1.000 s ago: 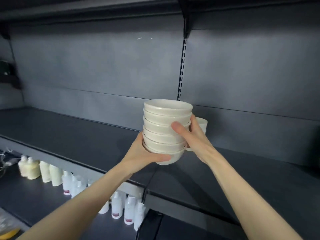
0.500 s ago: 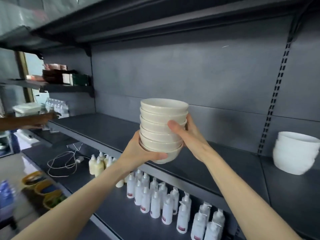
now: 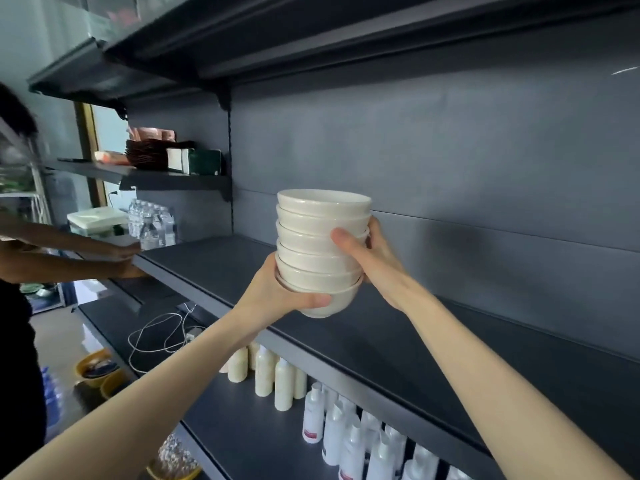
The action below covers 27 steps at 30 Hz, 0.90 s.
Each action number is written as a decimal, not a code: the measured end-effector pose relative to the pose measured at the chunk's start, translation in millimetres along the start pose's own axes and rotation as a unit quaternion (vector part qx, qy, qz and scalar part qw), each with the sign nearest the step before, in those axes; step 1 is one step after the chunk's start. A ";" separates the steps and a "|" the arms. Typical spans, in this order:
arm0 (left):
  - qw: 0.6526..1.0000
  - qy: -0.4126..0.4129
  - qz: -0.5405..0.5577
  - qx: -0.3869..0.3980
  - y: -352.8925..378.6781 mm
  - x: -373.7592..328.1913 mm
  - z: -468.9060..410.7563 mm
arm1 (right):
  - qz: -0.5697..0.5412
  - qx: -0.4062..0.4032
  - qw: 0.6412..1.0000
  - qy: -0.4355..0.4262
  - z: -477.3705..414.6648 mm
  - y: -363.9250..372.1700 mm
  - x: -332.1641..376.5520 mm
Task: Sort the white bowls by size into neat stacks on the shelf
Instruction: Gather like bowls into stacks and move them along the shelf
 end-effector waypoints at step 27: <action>0.977 0.030 0.065 0.203 -183.1 242.0 -247.9 | 0.036 -0.144 0.989 0.024 -249.3 163.2 -150.7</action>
Point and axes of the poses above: each hand's wrist, its own z-axis away from the middle knuckle, its own y-axis out of the palm, x = y × z, the point moved 2 cm from there along -z, towards the middle knuckle, and after that the axes turned 11 degrees about -z, right-handed, at the moved point
